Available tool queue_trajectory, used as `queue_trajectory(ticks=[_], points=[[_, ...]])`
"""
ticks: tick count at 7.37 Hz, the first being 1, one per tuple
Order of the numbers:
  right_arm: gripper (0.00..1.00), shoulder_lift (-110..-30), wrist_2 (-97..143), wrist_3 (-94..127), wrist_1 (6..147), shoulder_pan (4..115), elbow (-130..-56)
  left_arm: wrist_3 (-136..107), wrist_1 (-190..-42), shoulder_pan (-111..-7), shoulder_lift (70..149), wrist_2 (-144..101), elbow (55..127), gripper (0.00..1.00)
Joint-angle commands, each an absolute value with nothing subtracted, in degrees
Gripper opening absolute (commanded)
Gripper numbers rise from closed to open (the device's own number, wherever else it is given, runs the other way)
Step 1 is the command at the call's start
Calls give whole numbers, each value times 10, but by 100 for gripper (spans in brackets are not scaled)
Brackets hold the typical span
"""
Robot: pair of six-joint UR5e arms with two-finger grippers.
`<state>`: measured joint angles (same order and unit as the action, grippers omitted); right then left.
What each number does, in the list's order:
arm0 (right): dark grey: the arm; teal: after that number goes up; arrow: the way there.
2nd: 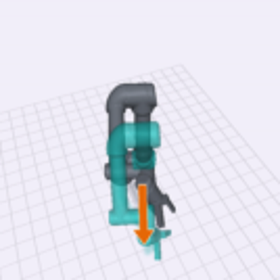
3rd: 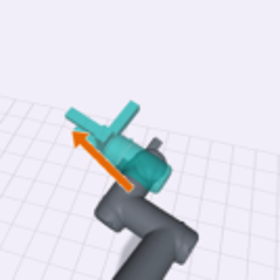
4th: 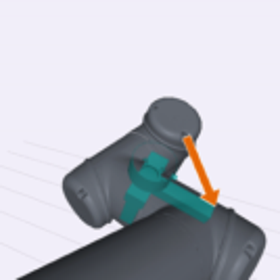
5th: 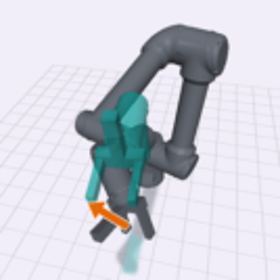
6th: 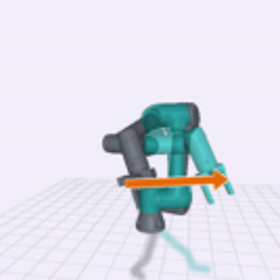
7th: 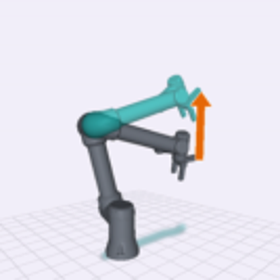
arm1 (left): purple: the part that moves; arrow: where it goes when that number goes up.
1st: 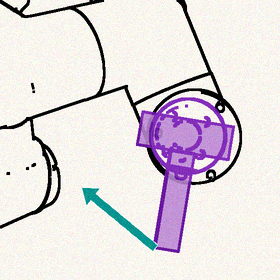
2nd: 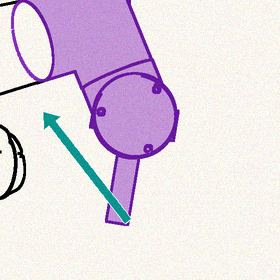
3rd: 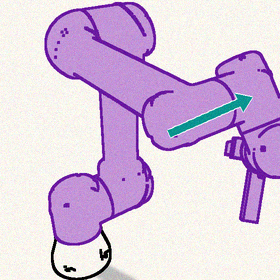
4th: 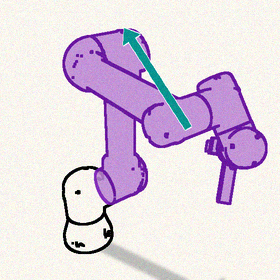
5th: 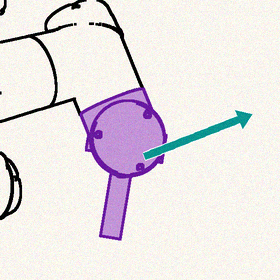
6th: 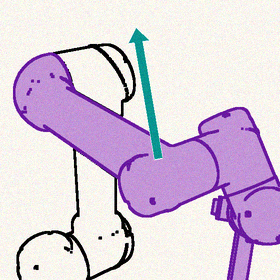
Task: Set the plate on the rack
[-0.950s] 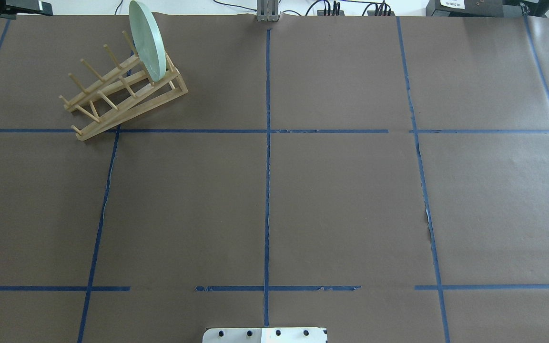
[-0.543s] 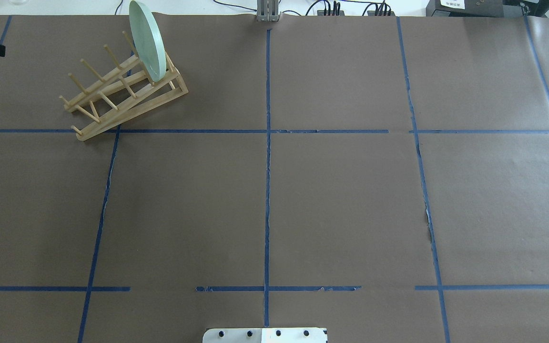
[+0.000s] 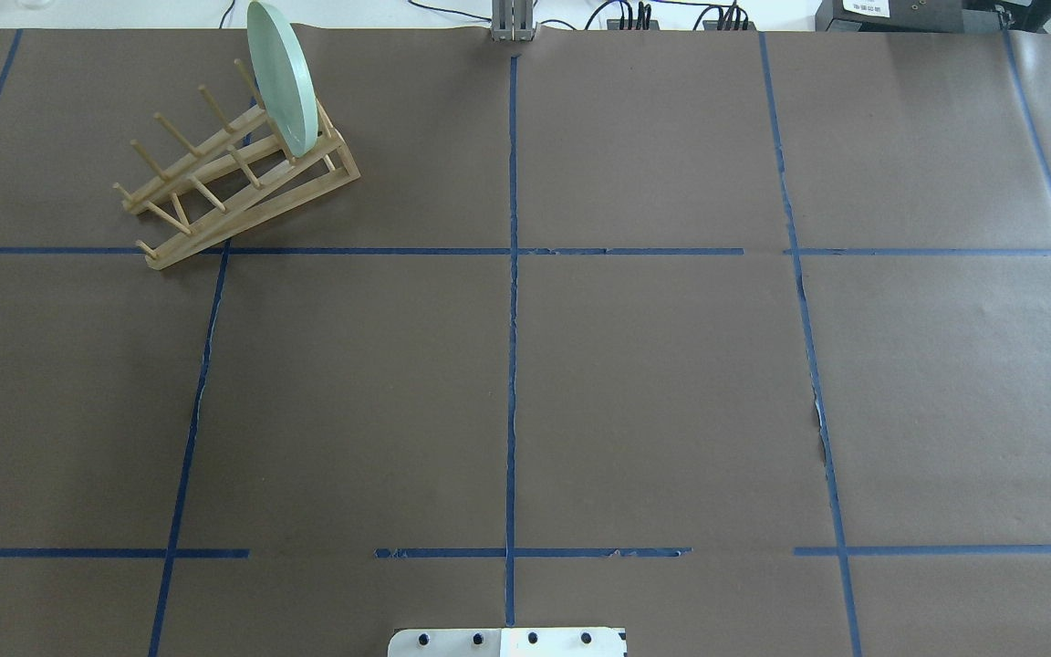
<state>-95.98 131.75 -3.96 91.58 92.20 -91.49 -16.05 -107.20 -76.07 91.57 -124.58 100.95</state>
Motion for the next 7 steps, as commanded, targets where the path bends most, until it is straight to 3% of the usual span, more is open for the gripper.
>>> queue_trajectory(ticks=[1,4,7], points=[[100,-960,1317,-40,916,922,-915,-66,-978,-829,921,-1304,966,100],[100,-960,1317,-40,916,922,-915,75,-983,-894,906,-1365,866,100],[100,-960,1317,-40,916,922,-915,78,-982,-906,868,-1378,908,100]])
